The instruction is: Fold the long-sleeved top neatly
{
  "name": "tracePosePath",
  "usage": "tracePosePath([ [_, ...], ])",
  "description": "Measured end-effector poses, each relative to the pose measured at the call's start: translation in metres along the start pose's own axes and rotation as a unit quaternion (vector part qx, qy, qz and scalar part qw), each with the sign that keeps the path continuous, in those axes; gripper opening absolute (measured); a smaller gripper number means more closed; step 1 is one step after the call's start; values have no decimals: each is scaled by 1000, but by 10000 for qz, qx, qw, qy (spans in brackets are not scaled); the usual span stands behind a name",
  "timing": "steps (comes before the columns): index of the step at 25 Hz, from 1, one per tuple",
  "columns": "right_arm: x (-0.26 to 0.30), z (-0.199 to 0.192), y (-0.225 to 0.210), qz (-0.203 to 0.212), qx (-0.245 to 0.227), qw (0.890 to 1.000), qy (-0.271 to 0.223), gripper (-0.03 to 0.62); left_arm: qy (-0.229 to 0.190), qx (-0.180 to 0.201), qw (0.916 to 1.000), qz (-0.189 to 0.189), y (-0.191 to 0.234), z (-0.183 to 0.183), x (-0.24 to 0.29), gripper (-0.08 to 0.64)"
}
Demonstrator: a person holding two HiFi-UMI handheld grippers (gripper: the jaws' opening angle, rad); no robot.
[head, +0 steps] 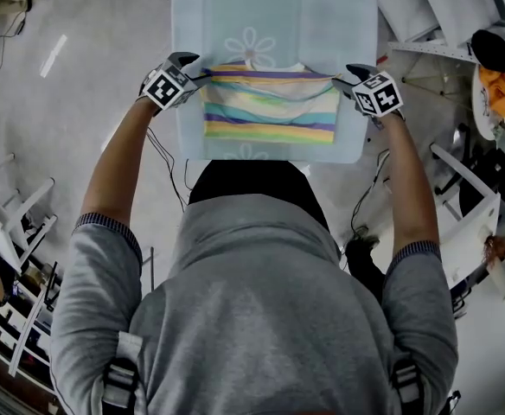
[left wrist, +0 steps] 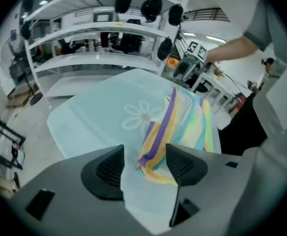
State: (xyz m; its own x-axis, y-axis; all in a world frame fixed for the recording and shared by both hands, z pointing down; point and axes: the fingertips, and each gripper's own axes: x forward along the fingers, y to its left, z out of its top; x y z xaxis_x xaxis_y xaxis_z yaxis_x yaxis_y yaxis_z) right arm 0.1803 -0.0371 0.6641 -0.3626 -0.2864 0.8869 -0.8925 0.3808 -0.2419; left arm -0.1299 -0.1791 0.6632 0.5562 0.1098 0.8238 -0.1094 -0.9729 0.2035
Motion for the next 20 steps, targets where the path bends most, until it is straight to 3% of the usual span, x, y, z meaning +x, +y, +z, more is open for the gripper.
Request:
tracePosePath([
  [3, 8, -17, 11, 135, -873, 9950, 467, 268, 225, 538, 9981, -189, -16, -7, 6, 290],
  [7, 21, -38, 14, 70, -1854, 9768, 1068, 254, 554, 1195, 9910, -238, -22, -21, 14, 290],
  [11, 34, -33, 11, -112, -2596, 9585, 1171, 213, 753, 1815, 9804, -160, -22, -29, 22, 278],
  [17, 57, -39, 8, 12, -3194, 9349, 1548, 130, 714, 1826, 9805, -138, -16, -32, 33, 182],
  [20, 61, -38, 4, 69, -3126, 9373, 1539, 28, 636, 1731, 9827, -186, -16, -33, 37, 82],
])
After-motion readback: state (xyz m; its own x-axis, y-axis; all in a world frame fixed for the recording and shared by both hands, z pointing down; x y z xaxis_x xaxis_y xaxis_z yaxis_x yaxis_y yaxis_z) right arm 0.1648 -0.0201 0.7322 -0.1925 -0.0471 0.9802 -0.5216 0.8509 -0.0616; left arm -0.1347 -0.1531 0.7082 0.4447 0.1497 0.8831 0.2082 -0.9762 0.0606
